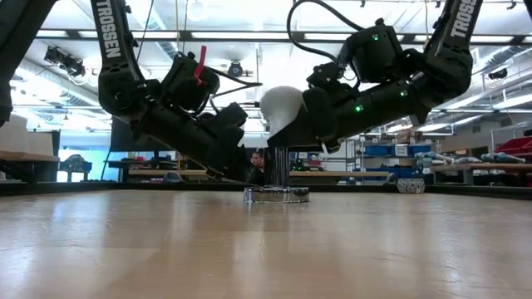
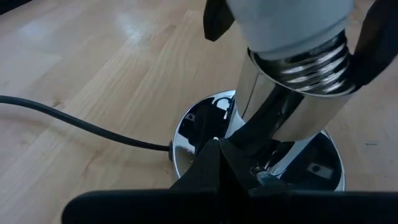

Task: Screw lightbulb
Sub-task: Insert the lightbulb into the silver lamp socket

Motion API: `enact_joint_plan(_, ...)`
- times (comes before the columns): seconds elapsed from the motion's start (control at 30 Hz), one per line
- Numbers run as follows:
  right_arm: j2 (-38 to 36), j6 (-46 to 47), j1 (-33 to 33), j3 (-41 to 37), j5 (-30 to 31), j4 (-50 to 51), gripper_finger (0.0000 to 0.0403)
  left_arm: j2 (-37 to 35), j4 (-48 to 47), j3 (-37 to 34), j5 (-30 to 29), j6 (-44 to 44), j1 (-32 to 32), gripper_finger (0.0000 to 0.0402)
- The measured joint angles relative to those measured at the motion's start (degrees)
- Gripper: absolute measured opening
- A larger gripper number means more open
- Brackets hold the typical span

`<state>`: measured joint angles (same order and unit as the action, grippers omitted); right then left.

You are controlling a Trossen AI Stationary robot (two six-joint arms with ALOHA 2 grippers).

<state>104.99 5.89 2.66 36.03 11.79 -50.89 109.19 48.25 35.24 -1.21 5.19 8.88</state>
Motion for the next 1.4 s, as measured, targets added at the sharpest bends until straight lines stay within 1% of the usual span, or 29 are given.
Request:
enact_joint_plan(0.13,0.0,-0.06,0.0,0.04,-0.02,-0.07,0.0252,0.0,0.0,0.0,0.02,0.0,0.0,0.0)
enact_joint_plan(0.43,-0.05,-0.65,-0.11,0.09,0.52,-0.08,0.0219,0.0,-0.02,0.0,0.13,0.0,0.0,0.0)
enact_joint_plan(0.53,-0.13,-1.75,-0.35,0.24,1.49,0.61,0.0191,0.0,-0.02,0.0,0.15,0.0,0.02,0.0)
enact_joint_plan(0.77,-0.2,-3.15,-1.07,0.31,2.19,1.22,0.0108,0.0,-0.04,0.0,0.17,-0.09,0.02,0.0)
enact_joint_plan(0.93,-0.22,-3.56,-1.07,0.31,2.32,1.31,0.0099,0.0,0.22,0.0,0.09,-0.27,0.02,0.0)
enact_joint_plan(1.07,-0.28,-3.58,-1.07,0.26,2.56,1.62,0.01,0.0,0.64,-0.02,-0.15,-0.31,0.07,0.0)
enact_joint_plan(1.3,-0.26,-4.52,-1.01,0.24,2.77,1.7,0.0063,-0.17,0.47,-0.04,-1.06,-0.42,0.11,0.0)
enact_joint_plan(1.4,-0.26,-4.64,-0.98,0.24,3.64,1.73,0.0053,-0.24,0.26,-0.04,-1.79,-0.44,0.11,0.0)
